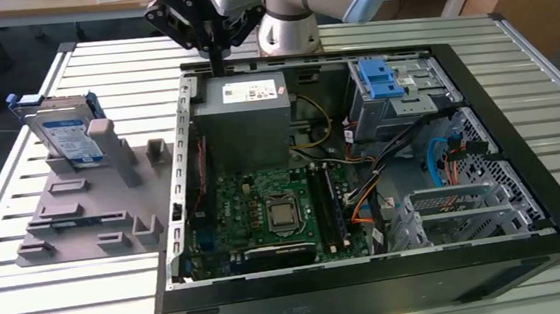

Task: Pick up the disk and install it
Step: 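Reach for the disk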

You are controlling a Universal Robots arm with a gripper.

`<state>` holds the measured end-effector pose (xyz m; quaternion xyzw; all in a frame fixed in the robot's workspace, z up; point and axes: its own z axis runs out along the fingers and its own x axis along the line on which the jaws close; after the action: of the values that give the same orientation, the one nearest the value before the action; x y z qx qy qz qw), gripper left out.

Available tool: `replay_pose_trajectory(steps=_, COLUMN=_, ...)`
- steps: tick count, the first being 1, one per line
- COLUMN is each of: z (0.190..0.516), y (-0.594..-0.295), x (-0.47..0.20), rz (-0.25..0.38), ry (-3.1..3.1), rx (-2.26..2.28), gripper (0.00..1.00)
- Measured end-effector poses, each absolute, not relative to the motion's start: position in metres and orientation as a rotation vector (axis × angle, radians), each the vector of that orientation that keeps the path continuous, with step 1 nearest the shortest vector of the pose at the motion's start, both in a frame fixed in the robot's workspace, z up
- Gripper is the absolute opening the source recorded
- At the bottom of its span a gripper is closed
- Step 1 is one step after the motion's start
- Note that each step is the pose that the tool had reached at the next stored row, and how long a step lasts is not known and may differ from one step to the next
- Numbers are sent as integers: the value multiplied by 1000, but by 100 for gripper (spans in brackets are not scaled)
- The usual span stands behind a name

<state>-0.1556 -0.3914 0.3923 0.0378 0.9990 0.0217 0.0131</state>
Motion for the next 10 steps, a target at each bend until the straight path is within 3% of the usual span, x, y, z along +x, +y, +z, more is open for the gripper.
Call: replay_pose_trajectory(steps=10, z=391, y=-384, x=-174, rz=67, ry=3113, rx=118, gripper=11)
